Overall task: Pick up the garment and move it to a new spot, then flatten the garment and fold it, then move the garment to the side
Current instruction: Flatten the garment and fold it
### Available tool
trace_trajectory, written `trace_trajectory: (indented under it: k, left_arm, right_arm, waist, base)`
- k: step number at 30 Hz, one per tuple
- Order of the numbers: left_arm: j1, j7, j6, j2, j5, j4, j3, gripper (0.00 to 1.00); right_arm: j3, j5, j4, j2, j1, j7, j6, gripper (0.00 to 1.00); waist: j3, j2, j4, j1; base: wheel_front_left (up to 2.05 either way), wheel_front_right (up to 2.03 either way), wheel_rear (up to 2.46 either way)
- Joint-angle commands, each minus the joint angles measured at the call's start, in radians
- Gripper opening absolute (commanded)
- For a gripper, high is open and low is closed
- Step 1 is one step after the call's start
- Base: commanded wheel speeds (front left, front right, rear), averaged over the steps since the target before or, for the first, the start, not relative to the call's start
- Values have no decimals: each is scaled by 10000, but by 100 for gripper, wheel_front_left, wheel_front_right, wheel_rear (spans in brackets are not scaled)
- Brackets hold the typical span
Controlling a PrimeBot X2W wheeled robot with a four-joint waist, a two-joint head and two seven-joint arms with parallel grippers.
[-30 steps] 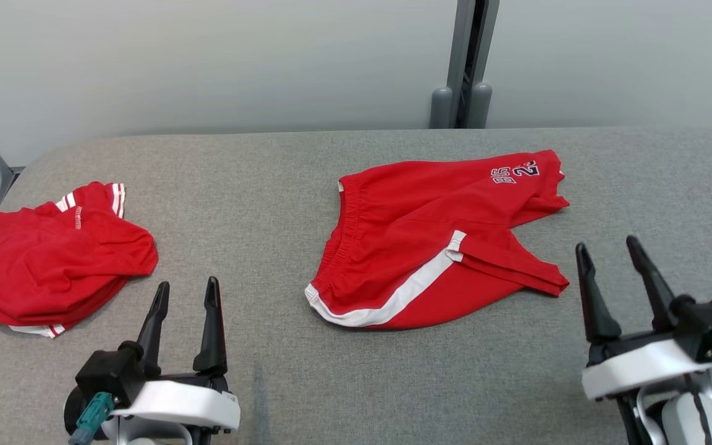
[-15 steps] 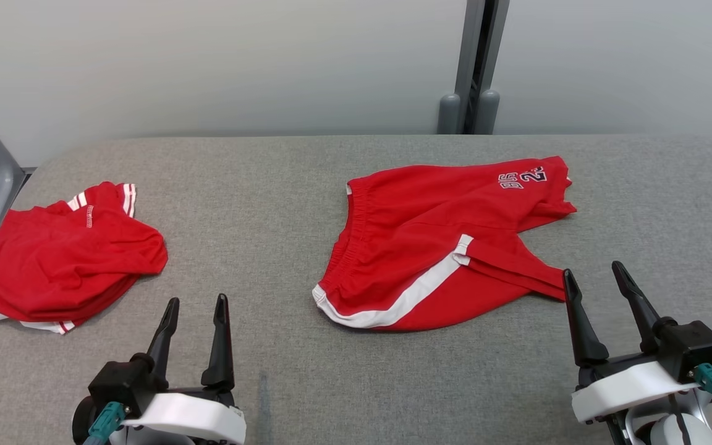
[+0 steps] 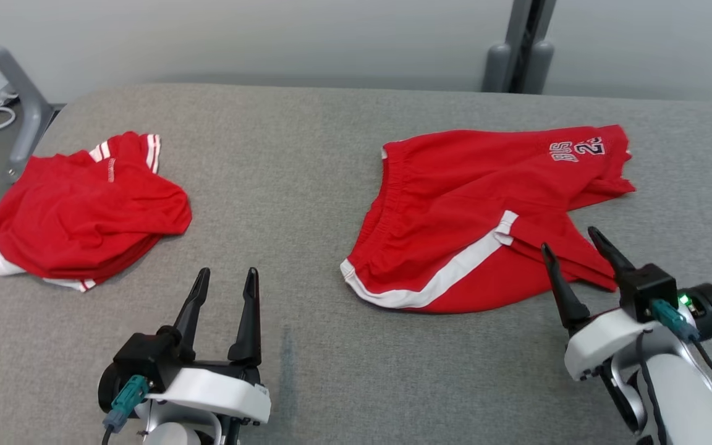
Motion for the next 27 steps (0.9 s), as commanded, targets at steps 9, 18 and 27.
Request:
trace_trajectory:
  k: [9,18,27]
  left_arm:
    - [-612,-36,180,38,-286,-73,-479,100]
    - [-725,-36,279,41,-416,-106,-676,100]
    - [-763,-36,365,42,-418,-118,-658,100]
  right_arm:
    - [597,-177,2160,-586,-1673,302,-3,100]
    - [710,-262,3521,-729,-2379,17,-3,100]
    - [465,-175,3992,-568,-2706,-248,-3,0]
  waist:
    - [902,-1,1037,0]
    - [1133,-1,1413,0]
    - [1169,-1,1357,0]
  base:
    - [0,0,0]
    - [0,0,0]
    - [0,0,0]
